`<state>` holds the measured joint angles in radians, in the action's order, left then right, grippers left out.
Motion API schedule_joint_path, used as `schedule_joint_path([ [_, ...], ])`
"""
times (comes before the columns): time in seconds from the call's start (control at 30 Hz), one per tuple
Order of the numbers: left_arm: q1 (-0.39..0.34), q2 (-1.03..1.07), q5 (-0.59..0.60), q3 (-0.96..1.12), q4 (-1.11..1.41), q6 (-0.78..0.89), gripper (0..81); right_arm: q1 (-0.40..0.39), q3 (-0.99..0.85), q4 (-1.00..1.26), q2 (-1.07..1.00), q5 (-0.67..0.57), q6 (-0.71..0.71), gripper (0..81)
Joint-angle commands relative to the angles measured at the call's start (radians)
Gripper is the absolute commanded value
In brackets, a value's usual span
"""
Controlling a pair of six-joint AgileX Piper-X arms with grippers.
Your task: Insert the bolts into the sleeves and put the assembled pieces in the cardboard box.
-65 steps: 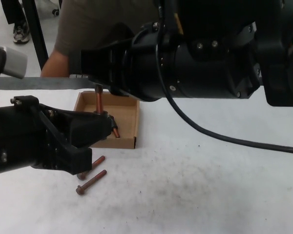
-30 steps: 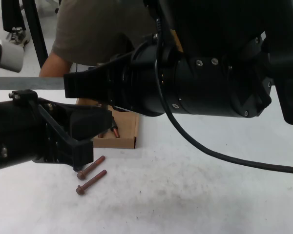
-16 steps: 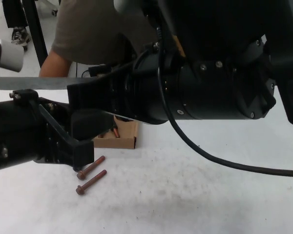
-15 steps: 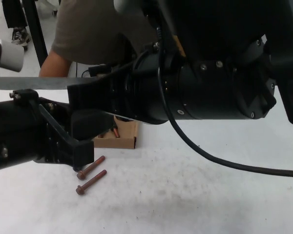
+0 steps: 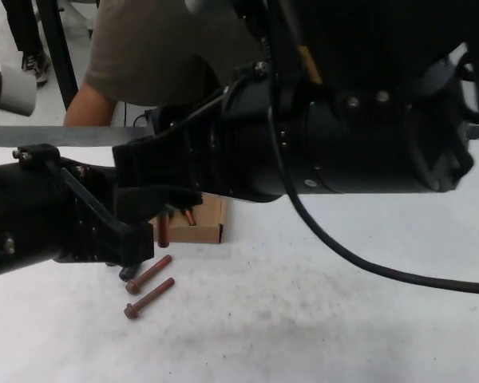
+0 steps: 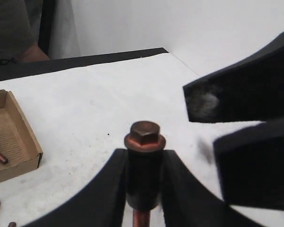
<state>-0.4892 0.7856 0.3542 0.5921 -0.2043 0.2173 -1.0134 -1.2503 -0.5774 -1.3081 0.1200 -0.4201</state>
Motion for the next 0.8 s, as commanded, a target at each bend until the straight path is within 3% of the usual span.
schedule_joint_path([
  [0.0,0.002,-0.008,-0.030,0.012,0.037,-0.015,0.8,0.008,-0.005,-0.042,0.044,-0.008,0.043,58.0],
  [0.13,0.005,0.018,-0.143,0.012,0.065,-0.095,0.8,0.027,-0.005,-0.155,0.100,0.037,0.115,57.6],
  [0.37,0.096,0.237,-0.111,0.019,0.295,-0.110,0.8,0.085,-0.005,-0.379,0.148,0.066,0.207,45.0],
  [0.5,0.173,0.428,-0.033,0.098,0.322,-0.114,0.8,0.116,-0.003,-0.442,0.153,0.107,0.275,29.9],
  [0.67,0.225,0.665,-0.001,0.247,0.322,-0.181,0.8,0.157,0.022,-0.451,0.155,0.107,0.335,2.0],
  [0.77,0.248,0.804,0.019,0.347,0.312,-0.179,0.8,0.180,0.050,-0.453,0.155,0.104,0.338,0.0],
])
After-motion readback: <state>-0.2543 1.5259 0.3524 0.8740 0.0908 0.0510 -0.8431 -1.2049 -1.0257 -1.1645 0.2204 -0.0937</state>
